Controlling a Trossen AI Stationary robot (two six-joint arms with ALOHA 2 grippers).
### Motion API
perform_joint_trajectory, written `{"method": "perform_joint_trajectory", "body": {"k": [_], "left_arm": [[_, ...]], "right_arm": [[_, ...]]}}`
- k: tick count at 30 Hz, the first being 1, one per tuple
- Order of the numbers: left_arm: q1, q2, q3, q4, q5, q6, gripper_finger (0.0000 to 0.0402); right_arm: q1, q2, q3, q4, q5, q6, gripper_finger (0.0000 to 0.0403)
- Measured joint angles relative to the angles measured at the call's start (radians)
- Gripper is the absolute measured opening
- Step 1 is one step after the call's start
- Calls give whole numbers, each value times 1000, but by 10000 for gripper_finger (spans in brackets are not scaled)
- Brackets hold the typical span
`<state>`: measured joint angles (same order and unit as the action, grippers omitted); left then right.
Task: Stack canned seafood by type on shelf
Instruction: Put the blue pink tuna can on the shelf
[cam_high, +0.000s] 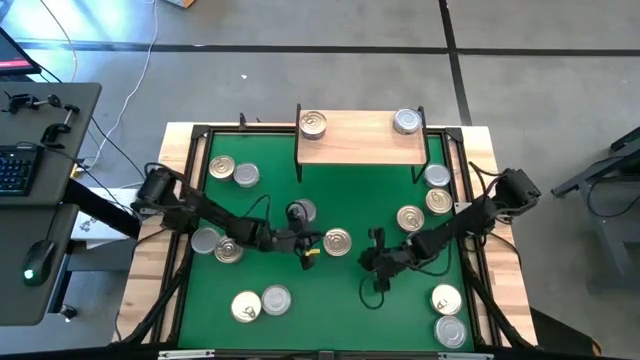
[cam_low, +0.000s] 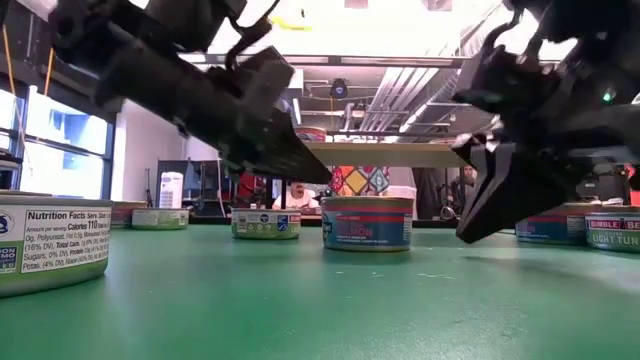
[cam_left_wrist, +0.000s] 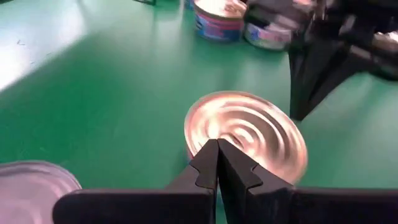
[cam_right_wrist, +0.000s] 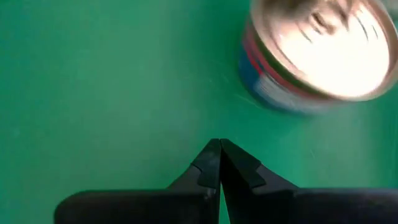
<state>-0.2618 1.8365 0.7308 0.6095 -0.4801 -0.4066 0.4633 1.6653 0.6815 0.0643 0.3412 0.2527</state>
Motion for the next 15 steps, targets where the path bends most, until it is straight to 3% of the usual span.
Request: {"method": "perform_joint_trajectory", "body": {"k": [8,15], "left_arm": [[73,25,32,40,152,-19,0],[107,24,144,-252,233,-10,0]], "right_arm": [[-40,-1,-26,14,-11,176,13],[-52,-1,-26,15,-17,168,79]]}}
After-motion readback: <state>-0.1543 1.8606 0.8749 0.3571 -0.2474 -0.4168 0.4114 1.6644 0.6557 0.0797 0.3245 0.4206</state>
